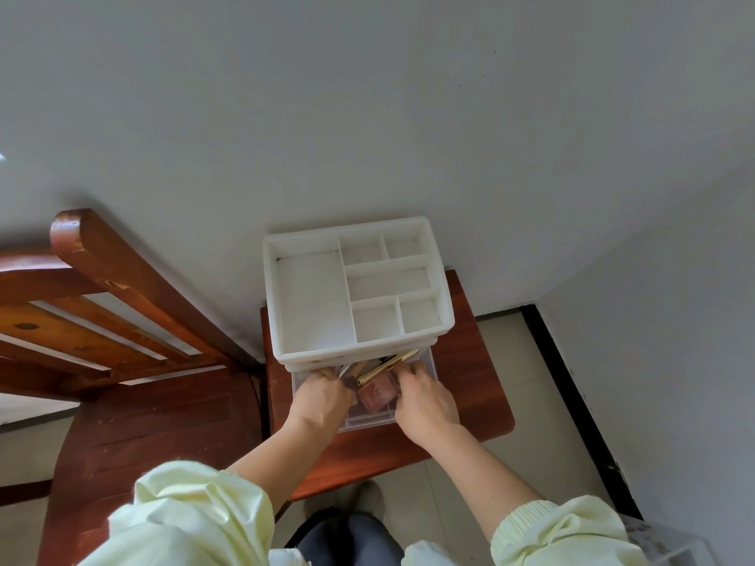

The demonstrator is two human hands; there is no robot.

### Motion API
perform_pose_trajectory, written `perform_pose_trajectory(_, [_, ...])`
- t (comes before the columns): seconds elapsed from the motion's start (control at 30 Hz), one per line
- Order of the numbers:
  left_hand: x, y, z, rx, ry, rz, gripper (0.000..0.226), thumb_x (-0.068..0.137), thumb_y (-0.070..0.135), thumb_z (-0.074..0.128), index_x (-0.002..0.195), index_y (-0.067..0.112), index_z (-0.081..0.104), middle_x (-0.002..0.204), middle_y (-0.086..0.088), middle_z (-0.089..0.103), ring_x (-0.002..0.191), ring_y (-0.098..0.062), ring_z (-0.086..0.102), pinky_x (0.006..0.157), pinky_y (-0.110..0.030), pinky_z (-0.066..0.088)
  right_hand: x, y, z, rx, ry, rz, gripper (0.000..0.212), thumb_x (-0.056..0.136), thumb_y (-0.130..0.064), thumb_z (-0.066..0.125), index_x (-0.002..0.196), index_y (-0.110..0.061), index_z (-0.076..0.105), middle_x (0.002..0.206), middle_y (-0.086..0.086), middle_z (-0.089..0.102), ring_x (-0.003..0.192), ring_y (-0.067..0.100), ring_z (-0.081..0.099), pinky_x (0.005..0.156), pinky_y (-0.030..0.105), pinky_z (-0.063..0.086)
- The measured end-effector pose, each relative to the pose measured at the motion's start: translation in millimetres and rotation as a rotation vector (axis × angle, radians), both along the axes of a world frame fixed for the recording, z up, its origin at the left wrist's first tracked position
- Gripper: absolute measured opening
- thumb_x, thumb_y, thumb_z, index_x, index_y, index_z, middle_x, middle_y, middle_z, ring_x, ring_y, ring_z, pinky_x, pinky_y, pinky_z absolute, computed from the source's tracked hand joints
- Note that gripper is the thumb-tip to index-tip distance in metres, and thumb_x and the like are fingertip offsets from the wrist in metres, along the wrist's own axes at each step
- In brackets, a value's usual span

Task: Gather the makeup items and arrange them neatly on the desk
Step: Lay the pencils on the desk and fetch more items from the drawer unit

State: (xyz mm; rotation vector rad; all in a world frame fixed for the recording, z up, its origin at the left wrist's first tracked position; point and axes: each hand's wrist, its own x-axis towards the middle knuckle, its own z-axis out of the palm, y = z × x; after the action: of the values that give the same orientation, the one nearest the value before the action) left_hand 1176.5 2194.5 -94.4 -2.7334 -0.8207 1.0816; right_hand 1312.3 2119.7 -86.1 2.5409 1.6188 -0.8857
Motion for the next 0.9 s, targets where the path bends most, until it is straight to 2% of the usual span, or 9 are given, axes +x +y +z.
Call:
perform_pose_trajectory(0.17, [10.2, -1.6, -7.4, 0.016, 0.090, 0.010, 0.039, 0.091, -0.009, 0.043, 0.127, 0.004, 0.052, 0.115, -0.019, 0.061, 0.102, -0.033, 0.062, 0.079, -0.035, 0.057, 0.8, -2.0, -1.0, 0.028, -0.013, -0.025, 0.039, 0.093, -0.013, 0.056, 0.130, -0.018, 0.046, 0.129, 0.005, 0.050, 0.108, 0.025, 0.061, 0.085, 0.033, 0.053])
perform_pose_trajectory(0.3, [9.6, 0.9, 6.3, -0.138, -0.034, 0.146, 0.037, 0.092, -0.006, 0.046, 0.124, 0.011, 0.056, 0.119, -0.010, 0.061, 0.109, -0.026, 0.060, 0.084, -0.033, 0.053, 5.4, -5.7, 6.2, 0.089, 0.028, -0.080, 0.037, 0.095, -0.016, 0.052, 0.131, -0.016, 0.045, 0.133, 0.004, 0.048, 0.109, 0.025, 0.060, 0.087, 0.032, 0.051])
perform_pose_trajectory(0.37, [5.4, 5.1, 17.8, -0.180, -0.117, 0.199, 0.033, 0.092, -0.004, 0.046, 0.119, 0.011, 0.058, 0.113, -0.009, 0.063, 0.100, -0.025, 0.062, 0.080, -0.032, 0.052, 9.5, -4.8, 9.3, 0.114, 0.103, -0.150, 0.035, 0.096, -0.019, 0.053, 0.130, -0.016, 0.047, 0.131, 0.003, 0.050, 0.111, 0.025, 0.059, 0.091, 0.035, 0.050])
perform_pose_trajectory(0.47, [-9.4, 6.3, 39.7, -0.275, -0.425, 0.355, 0.020, 0.099, 0.021, 0.046, 0.101, 0.009, 0.061, 0.084, -0.005, 0.059, 0.069, -0.020, 0.050, 0.060, -0.031, 0.043, 15.3, -11.0, 22.0, 0.190, 0.300, -0.367, 0.031, 0.092, -0.019, 0.060, 0.122, -0.018, 0.053, 0.118, -0.001, 0.056, 0.108, 0.020, 0.057, 0.089, 0.031, 0.047])
perform_pose_trajectory(0.57, [-28.4, 2.0, 49.5, -0.368, -0.819, 0.456, 0.019, 0.085, 0.031, 0.057, 0.068, 0.024, 0.053, 0.058, 0.004, 0.047, 0.049, -0.012, 0.037, 0.047, -0.028, 0.034, 20.0, -24.0, 36.8, 0.246, 0.511, -0.606, 0.025, 0.089, -0.016, 0.066, 0.114, -0.018, 0.059, 0.106, -0.004, 0.062, 0.094, 0.012, 0.060, 0.075, 0.022, 0.048])
perform_pose_trajectory(0.63, [-31.9, -2.2, 63.0, -0.515, -0.945, 0.666, 0.024, 0.076, 0.036, 0.069, 0.060, 0.019, 0.063, 0.054, 0.003, 0.058, 0.047, -0.008, 0.047, 0.050, -0.024, 0.041, 23.9, -33.9, 47.6, 0.278, 0.763, -0.806, 0.023, 0.088, -0.012, 0.068, 0.110, -0.011, 0.063, 0.101, 0.001, 0.066, 0.092, 0.017, 0.066, 0.077, 0.031, 0.057])
perform_pose_trajectory(0.7, [-26.0, -3.2, 82.1, -0.690, -0.970, 0.840, 0.019, 0.075, 0.031, 0.076, 0.068, 0.015, 0.070, 0.062, 0.002, 0.069, 0.056, -0.006, 0.061, 0.056, -0.019, 0.048, 25.9, -42.9, 61.6, 0.322, 1.018, -0.974, 0.019, 0.087, -0.006, 0.067, 0.105, -0.009, 0.066, 0.100, 0.010, 0.068, 0.094, 0.025, 0.067, 0.084, 0.041, 0.058])
perform_pose_trajectory(0.8, [-11.2, -9.1, 95.6, -1.030, -1.027, 0.973, 0.017, 0.081, 0.018, 0.076, 0.078, 0.005, 0.066, 0.068, -0.004, 0.071, 0.072, -0.017, 0.069, 0.071, -0.028, 0.058, 26.3, -65.9, 79.9, 0.431, 1.161, -1.143, 0.025, 0.087, -0.004, 0.065, 0.111, -0.005, 0.064, 0.107, 0.017, 0.065, 0.095, 0.029, 0.066, 0.078, 0.040, 0.058])
perform_pose_trajectory(0.9, [5.8, -18.8, 103.1, -1.295, -0.972, 0.899, 0.037, 0.077, 0.025, 0.079, 0.088, -0.007, 0.061, 0.085, -0.016, 0.073, 0.083, -0.025, 0.070, 0.074, -0.034, 0.058, 22.1, -96.9, 95.7, 0.562, 1.221, -1.333, 0.018, 0.090, -0.004, 0.060, 0.108, -0.004, 0.062, 0.106, 0.019, 0.064, 0.089, 0.030, 0.065, 0.066, 0.035, 0.058])
